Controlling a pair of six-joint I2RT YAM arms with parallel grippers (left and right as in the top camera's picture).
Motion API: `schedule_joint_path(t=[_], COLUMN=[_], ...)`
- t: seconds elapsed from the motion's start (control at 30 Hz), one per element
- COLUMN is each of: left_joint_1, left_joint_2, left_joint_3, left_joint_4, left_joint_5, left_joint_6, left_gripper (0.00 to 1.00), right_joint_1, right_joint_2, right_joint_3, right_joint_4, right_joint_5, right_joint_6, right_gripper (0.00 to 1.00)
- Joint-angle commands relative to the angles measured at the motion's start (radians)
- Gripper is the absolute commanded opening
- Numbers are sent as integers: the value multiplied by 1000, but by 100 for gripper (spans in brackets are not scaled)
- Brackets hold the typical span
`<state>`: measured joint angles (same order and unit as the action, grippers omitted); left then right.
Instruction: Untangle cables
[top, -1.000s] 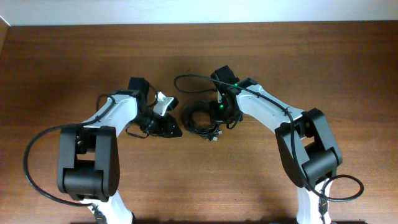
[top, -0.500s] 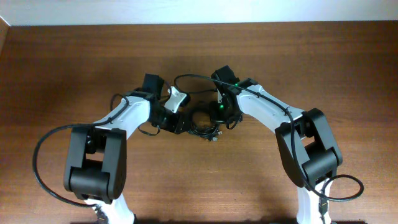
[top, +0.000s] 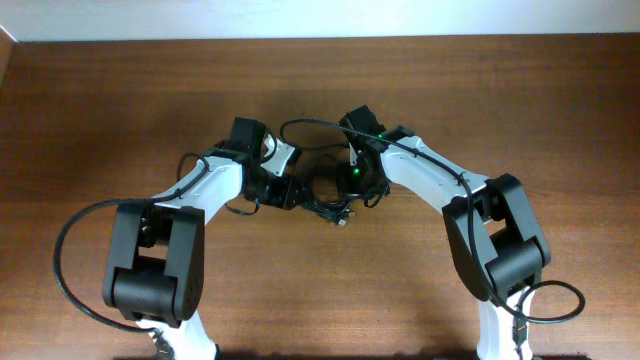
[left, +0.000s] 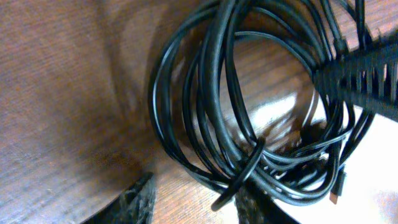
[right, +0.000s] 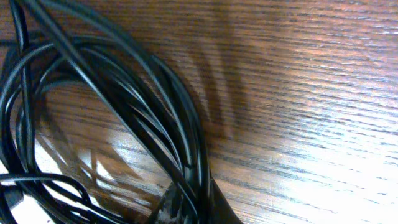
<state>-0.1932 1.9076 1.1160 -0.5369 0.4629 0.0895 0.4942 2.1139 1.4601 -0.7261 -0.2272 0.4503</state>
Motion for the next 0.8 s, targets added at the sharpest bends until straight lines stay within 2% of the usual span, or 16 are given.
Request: schedule_joint_path(t=[0.0,0.13,0.23,0.33,0.43,0.57,0.6,0.63,0.67,0.7,0.77], left_joint_1=[3,3,3,6,6,6,6,6,6,6,6], left_joint_2=[9,9,9,9,9,9,9,9,9,9,9], left_joint_3=[-6,-6,-6,-6,-6,-6,-6,-6,-6,-6,-6], left_joint_4=[51,74,76,84,98,60,49,42,41,42,43], left_joint_5=[0,0,-2,-110,-130,-127,-127,-127,-127,-127,-127], left_joint_6=[-30,-34,-56,-114,-158,-146,-132,-119,-111,-112,-112], left_gripper=[33,22,8,4,4,12,13,13,13,13,13], right_joint_1=[2,2,2,2,2,-68,-90,-108,-132,-140,-142], right_joint_2=[22,22,22,22,22,-8,-12,-13,-13,-13,-13], right_joint_3=[-24,-24,-24,-24,-24,23,29,29,29,29,29], right_joint_4=[2,1,2,9,29,26,23,19,-4,-23,-63], right_joint_5=[-2,-2,-2,-1,-19,-371,-405,-422,-397,-352,-197], right_joint_6=[4,4,4,3,3,-81,-79,-79,-79,-80,-79], right_gripper=[8,8,8,8,12,14,18,29,27,18,14])
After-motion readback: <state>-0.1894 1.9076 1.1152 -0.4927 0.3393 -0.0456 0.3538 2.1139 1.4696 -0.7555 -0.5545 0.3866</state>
